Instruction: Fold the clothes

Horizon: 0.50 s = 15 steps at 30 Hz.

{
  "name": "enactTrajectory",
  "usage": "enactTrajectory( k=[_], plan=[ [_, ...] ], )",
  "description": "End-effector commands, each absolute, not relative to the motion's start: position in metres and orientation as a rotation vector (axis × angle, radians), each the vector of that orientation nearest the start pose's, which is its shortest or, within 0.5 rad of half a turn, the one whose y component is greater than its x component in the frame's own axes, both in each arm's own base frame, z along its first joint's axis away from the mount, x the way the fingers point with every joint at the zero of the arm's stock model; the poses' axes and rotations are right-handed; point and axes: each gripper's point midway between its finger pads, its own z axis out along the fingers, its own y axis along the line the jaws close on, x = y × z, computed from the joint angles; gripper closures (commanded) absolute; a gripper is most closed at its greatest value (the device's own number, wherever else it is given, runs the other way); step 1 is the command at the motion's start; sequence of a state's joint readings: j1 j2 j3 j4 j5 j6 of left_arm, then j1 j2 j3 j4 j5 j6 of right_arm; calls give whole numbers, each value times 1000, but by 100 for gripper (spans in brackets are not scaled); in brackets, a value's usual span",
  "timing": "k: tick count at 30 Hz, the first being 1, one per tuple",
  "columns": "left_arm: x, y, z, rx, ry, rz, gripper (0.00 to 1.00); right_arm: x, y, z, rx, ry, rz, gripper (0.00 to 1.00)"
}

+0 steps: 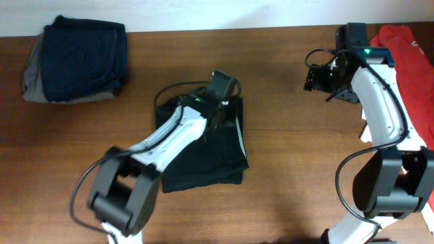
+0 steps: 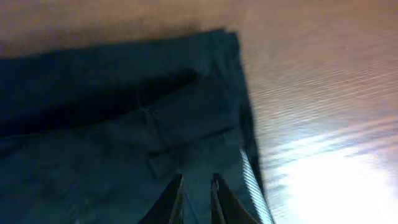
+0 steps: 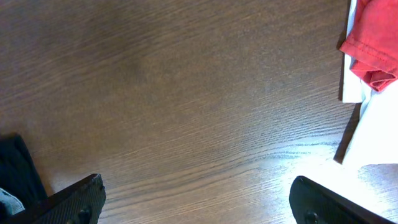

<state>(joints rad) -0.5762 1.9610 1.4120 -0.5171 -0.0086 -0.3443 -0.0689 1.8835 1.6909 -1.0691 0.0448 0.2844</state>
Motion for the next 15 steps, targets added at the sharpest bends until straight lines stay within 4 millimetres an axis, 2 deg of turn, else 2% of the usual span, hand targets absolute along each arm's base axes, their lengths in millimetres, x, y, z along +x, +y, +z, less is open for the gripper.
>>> enactTrajectory(
  k=[1, 3, 5, 7, 8, 10, 12, 13, 14, 15],
  plan=[
    [402, -266, 25, 308, 2723, -316, 85, 429, -39, 151, 504, 2758, -29, 2],
    [409, -270, 3, 307, 2720, -315, 84, 429, -39, 151, 505, 2758, -29, 2],
    [420, -278, -3, 306, 2673, -341, 80, 429, -39, 151, 505, 2758, -29, 2],
    [425, -281, 5, 304, 2650, -354, 75, 429, -39, 151, 505, 2758, -29, 2],
    [426, -282, 16, 304, 2639, -360, 73, 429, -39, 151, 504, 2758, -29, 2],
    [431, -291, 48, 321, 2577, -391, 69, 429, -39, 151, 504, 2758, -29, 2],
    [429, -290, 100, 361, 2499, -409, 65, 429, -39, 151, 505, 2758, -29, 2],
    [425, -284, 129, 364, 2461, -418, 59, 429, -39, 151, 505, 2758, -29, 2],
    [420, -276, 166, 347, 2408, -439, 37, 429, -39, 151, 505, 2758, -29, 2],
    [416, -270, 189, 334, 2373, -450, 18, 429, -39, 151, 505, 2758, -29, 2]
  ],
)
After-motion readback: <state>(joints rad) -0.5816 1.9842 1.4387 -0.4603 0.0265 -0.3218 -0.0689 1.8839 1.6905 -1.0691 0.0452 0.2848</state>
